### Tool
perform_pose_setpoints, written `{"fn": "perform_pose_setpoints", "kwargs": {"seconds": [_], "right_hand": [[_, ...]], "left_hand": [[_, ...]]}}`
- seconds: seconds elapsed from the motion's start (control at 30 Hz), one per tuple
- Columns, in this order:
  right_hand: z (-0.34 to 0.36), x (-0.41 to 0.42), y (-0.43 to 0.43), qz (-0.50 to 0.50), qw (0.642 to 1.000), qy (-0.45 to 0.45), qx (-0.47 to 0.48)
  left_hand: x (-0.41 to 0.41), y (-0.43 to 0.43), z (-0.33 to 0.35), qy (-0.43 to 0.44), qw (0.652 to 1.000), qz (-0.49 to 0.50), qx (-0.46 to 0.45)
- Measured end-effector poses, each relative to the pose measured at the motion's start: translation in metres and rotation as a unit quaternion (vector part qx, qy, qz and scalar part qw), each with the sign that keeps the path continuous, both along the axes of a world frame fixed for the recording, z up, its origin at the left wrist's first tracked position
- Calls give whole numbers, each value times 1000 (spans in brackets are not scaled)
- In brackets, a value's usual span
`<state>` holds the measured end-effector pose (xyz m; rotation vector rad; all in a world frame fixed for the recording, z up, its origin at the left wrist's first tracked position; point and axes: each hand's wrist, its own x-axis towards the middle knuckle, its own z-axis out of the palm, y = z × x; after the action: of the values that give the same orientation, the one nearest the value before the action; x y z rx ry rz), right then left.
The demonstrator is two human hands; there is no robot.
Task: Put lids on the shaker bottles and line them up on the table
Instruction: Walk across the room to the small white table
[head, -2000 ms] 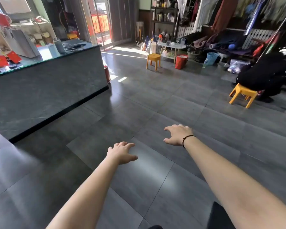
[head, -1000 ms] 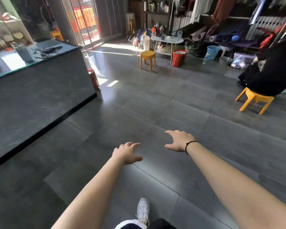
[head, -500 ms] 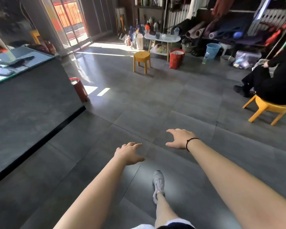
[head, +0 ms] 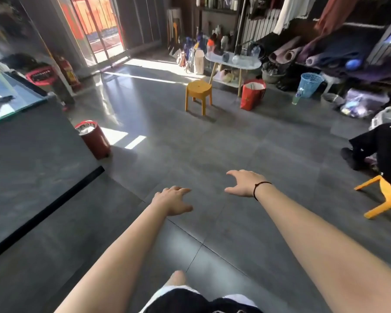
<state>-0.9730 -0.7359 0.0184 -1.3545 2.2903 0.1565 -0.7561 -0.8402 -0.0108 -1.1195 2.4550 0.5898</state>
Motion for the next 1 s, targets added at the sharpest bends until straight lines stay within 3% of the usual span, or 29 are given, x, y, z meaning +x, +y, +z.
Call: {"fn": "perform_pose_setpoints", "kwargs": {"seconds": [0.33,0.63,1.0], "right_hand": [[-37,-156,-203,-1,999,-20,29],[-2,-307,-376,-42,998,-30,40],[-35,-488,-590,-24,998,15,49]], "left_hand": [[-181,-220,-30,7,1000,-27,5],[-337,-408,0,3,999,-52,11],[-482,-601,-41,-56,997,-55,12]]}}
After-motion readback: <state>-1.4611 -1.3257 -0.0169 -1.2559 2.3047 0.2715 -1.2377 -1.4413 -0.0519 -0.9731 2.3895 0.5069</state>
